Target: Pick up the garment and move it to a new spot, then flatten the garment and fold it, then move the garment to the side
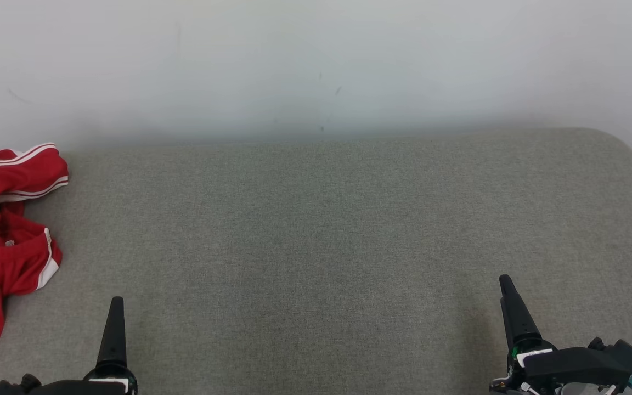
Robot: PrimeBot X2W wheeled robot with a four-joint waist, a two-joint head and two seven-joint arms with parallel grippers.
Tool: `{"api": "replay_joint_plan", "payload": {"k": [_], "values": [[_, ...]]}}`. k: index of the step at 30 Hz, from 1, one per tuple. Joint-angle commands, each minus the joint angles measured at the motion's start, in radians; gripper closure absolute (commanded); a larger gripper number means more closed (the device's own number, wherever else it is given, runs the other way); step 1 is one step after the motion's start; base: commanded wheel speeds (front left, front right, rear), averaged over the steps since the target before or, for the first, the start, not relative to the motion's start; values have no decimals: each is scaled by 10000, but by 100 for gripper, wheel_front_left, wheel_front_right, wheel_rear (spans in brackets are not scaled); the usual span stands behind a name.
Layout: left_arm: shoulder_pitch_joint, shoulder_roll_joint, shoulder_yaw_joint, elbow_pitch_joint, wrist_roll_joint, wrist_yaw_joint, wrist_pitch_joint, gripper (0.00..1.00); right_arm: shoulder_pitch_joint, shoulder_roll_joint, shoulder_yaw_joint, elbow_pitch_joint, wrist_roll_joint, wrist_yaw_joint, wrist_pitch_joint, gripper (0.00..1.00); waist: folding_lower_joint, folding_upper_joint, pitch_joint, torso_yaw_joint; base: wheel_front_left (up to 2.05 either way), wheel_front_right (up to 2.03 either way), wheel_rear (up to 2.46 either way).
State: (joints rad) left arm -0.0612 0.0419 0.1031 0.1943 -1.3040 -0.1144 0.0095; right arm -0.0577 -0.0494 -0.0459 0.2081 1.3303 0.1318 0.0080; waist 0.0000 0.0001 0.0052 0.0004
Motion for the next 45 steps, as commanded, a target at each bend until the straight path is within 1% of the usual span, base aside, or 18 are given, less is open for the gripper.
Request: {"api": "replay_joint_plan", "payload": {"k": [1, 10, 11, 22, 37, 45], "values": [[-70, 55, 25, -280, 414, 51, -129, 0, -74, -8, 68, -249, -448, -4, -119, 0, 0, -1, 3, 7, 0, 0, 0], [83, 62, -211, -650, 2571, 254, -480, 0, -9, -9, 251, -529, -2323, -6, -472, 0, 0, -1, 20, 28, 0, 0, 0], [83, 62, -211, -650, 2571, 254, -480, 0, -9, -9, 251, -529, -2323, -6, -472, 0, 0, -1, 20, 28, 0, 0, 0], [180, 80, -468, -1033, 4925, 577, -865, 0, 49, -10, 570, -831, -4604, -7, -853, 0, 0, -1, 23, 48, 0, 0, 0], [378, 382, -945, -1292, 7346, 894, -1332, 0, 105, -9, 853, -1049, -7681, -10, -1318, 0, 0, -1, 25, 97, 0, 0, 0], [430, 530, -1159, -1396, 8250, 1084, -1556, 0, 149, -10, 950, -1053, -8807, -11, -1543, 0, 0, -1, -11, 118, 0, 0, 0]]}}
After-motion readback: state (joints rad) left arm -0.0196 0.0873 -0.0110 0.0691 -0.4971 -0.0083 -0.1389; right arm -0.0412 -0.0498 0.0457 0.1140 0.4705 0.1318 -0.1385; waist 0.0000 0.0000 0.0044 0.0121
